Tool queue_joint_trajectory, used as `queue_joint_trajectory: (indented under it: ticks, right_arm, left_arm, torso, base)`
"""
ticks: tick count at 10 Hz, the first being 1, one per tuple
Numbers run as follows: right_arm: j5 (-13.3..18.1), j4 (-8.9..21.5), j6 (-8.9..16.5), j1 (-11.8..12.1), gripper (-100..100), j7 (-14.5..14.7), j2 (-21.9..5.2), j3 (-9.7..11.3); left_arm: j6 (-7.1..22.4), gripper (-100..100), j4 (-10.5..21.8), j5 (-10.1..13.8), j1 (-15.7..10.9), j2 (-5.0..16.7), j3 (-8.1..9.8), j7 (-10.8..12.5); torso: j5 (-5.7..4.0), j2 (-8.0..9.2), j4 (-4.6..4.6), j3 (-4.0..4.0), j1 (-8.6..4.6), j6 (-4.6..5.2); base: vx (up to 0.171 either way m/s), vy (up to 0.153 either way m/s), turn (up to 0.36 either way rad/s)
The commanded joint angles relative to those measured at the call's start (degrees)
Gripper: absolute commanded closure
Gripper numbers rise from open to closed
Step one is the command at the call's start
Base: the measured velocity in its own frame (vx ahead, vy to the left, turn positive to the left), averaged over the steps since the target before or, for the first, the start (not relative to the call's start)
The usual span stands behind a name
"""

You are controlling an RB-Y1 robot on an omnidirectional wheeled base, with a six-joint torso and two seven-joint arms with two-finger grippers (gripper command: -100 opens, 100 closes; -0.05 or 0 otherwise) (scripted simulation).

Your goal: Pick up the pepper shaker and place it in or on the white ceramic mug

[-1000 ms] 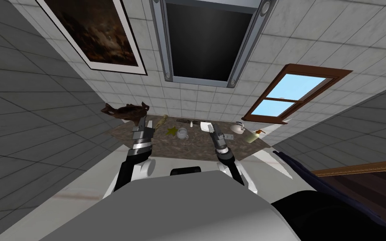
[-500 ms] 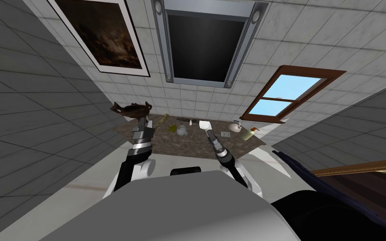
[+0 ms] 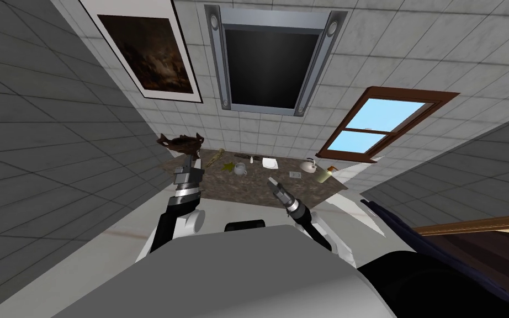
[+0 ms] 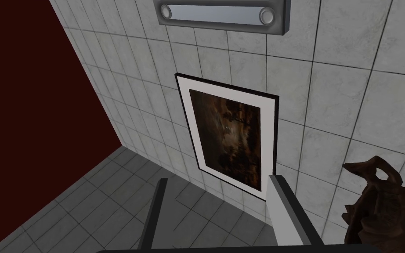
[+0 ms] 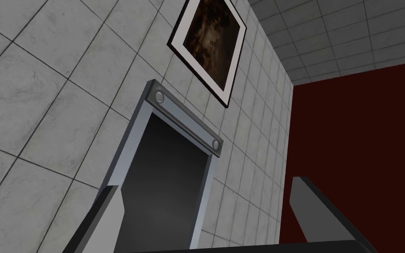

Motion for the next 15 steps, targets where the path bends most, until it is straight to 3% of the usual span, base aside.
queue_joint_trajectory:
  ticks: [1, 8, 13, 14, 15]
  right_arm:
    - [2.86, 1.12, -0.13, 1.42, -100, 1.21, -2.86, 0.4]
    - [12.22, 6.19, -0.85, 3.99, -100, 3.87, -14.2, -0.19]
    - [20.53, 12.27, -1.18, 6.75, -100, 6.76, -23.32, -1.31]
    - [22.0, 12.27, -1.18, 6.75, -100, 6.76, -24.44, -1.31]
    - [23.85, 14.47, -1.21, 7.7, -100, 7.75, -26.57, -1.75]
  left_arm:
    - [0.0, 0, 0.0, 0.0, 0.0, 0.0, 0.0, 0.0]
    - [0.0, 0, 0.0, 0.0, 0.0, 0.0, 0.0, 0.0]
    - [0.0, 0, 0.0, 0.0, 0.01, 0.0, 0.0, 0.0]
    - [0.0, 0, 0.0, 0.0, 0.0, 0.0, -0.01, 0.0]
    - [0.0, 0, 0.0, 0.0, 0.01, 0.0, 0.0, 0.0]
  torso:
    - [0.0, 0.0, 0.0, 0.0, 0.0, 0.0]
    - [0.02, -0.05, -0.02, -0.04, 0.12, -0.01]
    - [0.04, -0.22, -0.05, -0.13, 0.16, 0.01]
    - [0.04, -0.23, -0.05, -0.13, 0.18, -0.03]
    - [0.04, -0.27, -0.06, -0.15, 0.16, 0.02]
  base:
    - [-0.115, -0.022, 0.111]
    - [-0.097, 0.003, 0.102]
    - [-0.07, 0.03, 0.161]
    - [-0.044, 0.03, 0.107]
    - [-0.032, 0.057, 0.244]
